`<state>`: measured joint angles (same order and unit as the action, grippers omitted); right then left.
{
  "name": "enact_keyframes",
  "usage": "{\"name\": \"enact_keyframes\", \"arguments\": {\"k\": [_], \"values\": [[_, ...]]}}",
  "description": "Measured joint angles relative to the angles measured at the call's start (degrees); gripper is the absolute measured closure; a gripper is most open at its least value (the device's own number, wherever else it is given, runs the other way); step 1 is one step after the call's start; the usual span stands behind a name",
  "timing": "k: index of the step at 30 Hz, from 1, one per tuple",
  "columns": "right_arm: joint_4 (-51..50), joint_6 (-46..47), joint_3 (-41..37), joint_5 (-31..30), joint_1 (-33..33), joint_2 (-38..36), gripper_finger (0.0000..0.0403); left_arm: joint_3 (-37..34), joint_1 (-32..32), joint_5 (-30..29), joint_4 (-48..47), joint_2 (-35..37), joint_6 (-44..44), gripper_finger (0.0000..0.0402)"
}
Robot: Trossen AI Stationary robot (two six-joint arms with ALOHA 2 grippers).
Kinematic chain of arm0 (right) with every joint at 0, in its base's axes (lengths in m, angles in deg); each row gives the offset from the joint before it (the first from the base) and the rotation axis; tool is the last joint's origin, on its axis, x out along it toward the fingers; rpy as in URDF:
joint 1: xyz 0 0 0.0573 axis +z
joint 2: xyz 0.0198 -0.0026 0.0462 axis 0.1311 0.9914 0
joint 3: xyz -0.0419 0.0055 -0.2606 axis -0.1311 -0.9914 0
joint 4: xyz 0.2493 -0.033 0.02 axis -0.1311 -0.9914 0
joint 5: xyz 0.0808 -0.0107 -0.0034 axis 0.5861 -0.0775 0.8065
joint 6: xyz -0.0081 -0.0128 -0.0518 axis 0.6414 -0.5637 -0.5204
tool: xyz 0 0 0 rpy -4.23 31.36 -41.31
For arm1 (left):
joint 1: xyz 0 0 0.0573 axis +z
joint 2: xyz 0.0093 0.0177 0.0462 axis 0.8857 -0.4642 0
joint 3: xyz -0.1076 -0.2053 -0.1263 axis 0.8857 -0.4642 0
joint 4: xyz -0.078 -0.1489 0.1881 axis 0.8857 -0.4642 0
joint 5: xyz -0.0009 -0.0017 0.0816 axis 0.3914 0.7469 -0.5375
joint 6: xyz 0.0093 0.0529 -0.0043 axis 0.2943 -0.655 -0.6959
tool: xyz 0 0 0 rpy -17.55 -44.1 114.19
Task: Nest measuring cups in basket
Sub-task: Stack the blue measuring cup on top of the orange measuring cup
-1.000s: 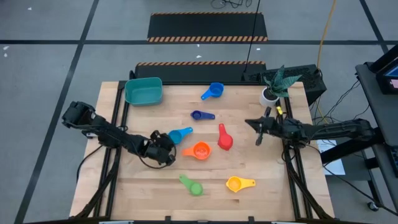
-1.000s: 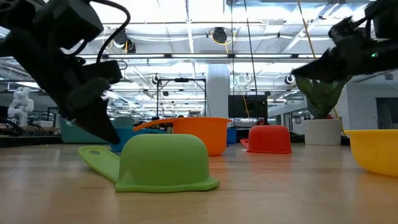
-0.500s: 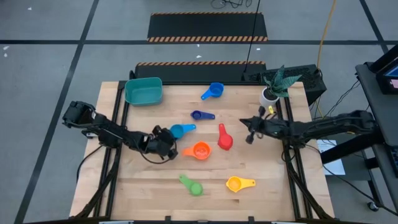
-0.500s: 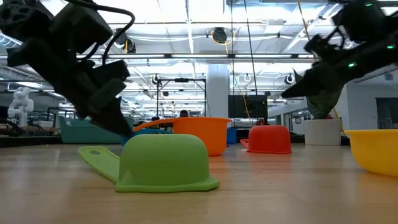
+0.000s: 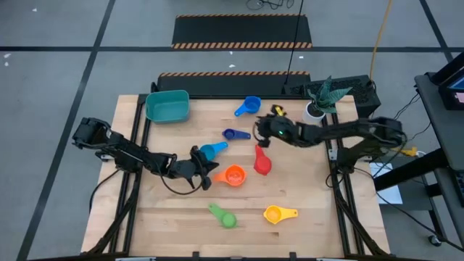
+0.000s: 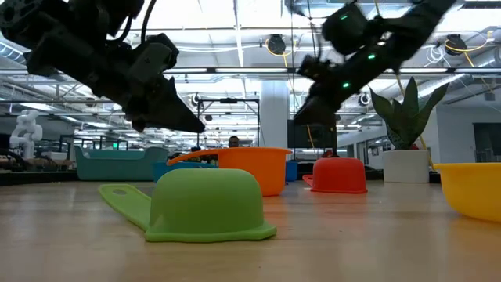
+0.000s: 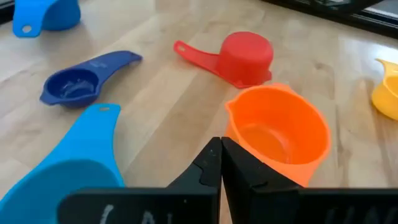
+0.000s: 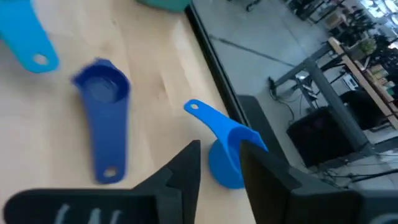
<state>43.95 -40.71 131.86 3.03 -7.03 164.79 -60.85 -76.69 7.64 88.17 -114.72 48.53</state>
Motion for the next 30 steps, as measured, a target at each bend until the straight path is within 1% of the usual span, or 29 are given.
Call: {"name": "enact_keyframes", "arguments": {"k": [4,7,9,14,17,20,24,30], "values": [[-6.1,-2.9,7.4,6.4,-4.6,6.0,0.0279,0.0,0.0,-0.1,-0.1,0.0,0.8,0.0382],[-12.8,-5.6,12.8,8.1,-7.6,9.8,0.0278,0.0,0.0,-0.1,0.6,0.0,0.9,0.0381],[-16.0,-8.9,16.0,10.1,-9.6,11.8,0.0278,0.0,0.0,-0.2,1.2,0.0,0.4,0.0381],[-23.4,-18.2,22.3,18.7,-14.9,15.0,0.0277,0.0,0.1,-0.6,4.0,0.0,-0.6,0.0380],[-26.9,-21.3,24.2,23.3,-17.5,15.8,0.0277,0.0,0.2,-0.7,6.5,0.0,-2.0,0.0380],[-28.7,-24.1,24.4,27.4,-19.8,16.2,0.0277,0.0,0.2,-0.8,8.2,0.0,-3.3,0.0380],[-30.5,-25.4,24.4,31.5,-22.1,16.7,0.0277,0.0,0.2,-2.5,8.7,0.0,-3.9,0.0380],[-28.9,-28.1,24.4,32.9,-23.6,19.4,0.0269,0.0,1.1,-3.8,9.1,0.0,-3.9,0.0380]]}}
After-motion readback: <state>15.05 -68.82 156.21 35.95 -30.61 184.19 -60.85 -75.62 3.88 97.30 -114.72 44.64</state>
